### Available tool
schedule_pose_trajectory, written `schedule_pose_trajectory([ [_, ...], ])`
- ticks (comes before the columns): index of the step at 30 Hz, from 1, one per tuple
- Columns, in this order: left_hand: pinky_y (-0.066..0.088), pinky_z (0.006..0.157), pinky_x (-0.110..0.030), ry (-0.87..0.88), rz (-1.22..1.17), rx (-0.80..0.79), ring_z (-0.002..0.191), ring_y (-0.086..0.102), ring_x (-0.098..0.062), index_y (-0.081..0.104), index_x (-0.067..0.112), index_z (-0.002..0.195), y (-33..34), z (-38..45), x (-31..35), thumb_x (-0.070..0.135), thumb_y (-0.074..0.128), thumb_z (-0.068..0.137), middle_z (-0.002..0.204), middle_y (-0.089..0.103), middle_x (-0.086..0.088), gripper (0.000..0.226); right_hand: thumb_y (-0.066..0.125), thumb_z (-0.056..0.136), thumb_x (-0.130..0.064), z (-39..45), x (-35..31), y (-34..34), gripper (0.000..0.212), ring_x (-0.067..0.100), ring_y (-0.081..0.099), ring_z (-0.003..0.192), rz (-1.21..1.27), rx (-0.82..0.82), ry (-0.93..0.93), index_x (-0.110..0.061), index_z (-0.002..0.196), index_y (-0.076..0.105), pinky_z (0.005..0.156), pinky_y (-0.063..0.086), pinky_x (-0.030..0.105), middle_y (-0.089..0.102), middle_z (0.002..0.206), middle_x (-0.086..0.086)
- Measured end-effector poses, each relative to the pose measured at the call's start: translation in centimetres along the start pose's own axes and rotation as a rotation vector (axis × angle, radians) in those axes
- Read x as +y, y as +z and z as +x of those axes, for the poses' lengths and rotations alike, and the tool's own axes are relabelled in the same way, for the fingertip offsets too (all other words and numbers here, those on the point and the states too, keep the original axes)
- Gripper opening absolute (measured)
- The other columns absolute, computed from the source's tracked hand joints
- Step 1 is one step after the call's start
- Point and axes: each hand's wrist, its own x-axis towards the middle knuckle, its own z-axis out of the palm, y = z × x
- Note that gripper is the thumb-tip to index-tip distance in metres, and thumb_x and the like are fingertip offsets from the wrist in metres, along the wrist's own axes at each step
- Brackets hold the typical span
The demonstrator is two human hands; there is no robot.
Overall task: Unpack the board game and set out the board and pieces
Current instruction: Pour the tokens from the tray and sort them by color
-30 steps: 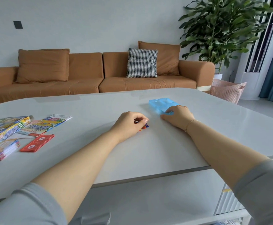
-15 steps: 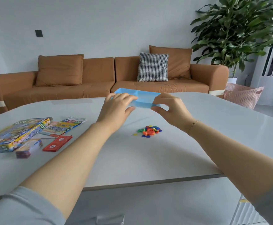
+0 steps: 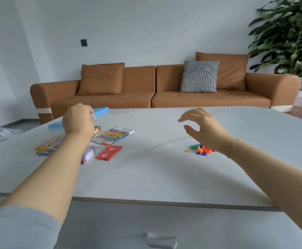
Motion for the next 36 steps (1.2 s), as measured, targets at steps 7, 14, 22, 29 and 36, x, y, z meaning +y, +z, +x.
schedule_pose_trajectory([
  [7,0.049,0.077,-0.039,-0.249,0.145,-0.193,0.096,0.060,-0.041,0.072,0.005,0.093,1.0,-1.3,-5.1,0.003,0.061,0.083,0.100,0.066,-0.021,0.015,0.057,0.088,-0.013,0.0,-0.7,1.2,0.023,0.015,0.049,0.111,-0.020,-0.090,-0.028,-0.021,0.107,0.068,0.093,0.045,0.035,0.063,0.110,-0.006],
  [14,0.042,0.086,-0.040,-0.139,0.259,-0.139,0.108,0.052,-0.038,0.066,0.006,0.110,-0.5,-0.5,-2.7,0.016,0.062,0.086,0.113,0.059,-0.019,0.026,0.056,0.089,-0.013,0.0,-0.3,0.1,0.023,0.013,0.050,0.109,-0.065,-0.106,0.028,-0.022,0.107,0.067,0.089,0.045,0.031,0.063,0.110,-0.007],
  [22,0.045,0.076,-0.023,0.433,-0.338,-0.565,0.089,0.059,-0.015,0.069,0.015,0.104,-0.7,-3.1,10.8,0.012,0.060,0.086,0.106,0.066,-0.001,0.020,0.054,0.087,-0.012,-0.8,3.3,-3.1,0.022,0.012,0.054,0.080,-0.068,-0.261,0.433,-0.025,0.095,0.070,0.070,0.043,0.026,0.065,0.093,-0.005],
  [29,0.041,0.058,-0.014,0.509,-0.488,-0.999,0.071,0.056,-0.005,0.066,0.018,0.110,3.0,-7.5,18.6,0.022,0.068,0.085,0.109,0.065,-0.001,0.025,0.068,0.084,-0.023,-3.1,4.9,-5.2,0.015,0.018,0.063,0.078,0.256,-0.522,0.519,-0.023,0.098,0.073,0.067,0.052,0.023,0.071,0.086,-0.002],
  [36,0.041,0.057,-0.014,0.398,-0.636,-1.076,0.069,0.058,-0.006,0.067,0.023,0.106,3.4,-8.7,20.4,0.040,0.072,0.080,0.099,0.067,0.007,0.031,0.074,0.079,-0.023,-3.9,5.2,-5.0,0.016,0.011,0.057,0.080,0.265,-0.532,0.433,-0.029,0.094,0.075,0.075,0.048,0.028,0.070,0.094,0.000],
])
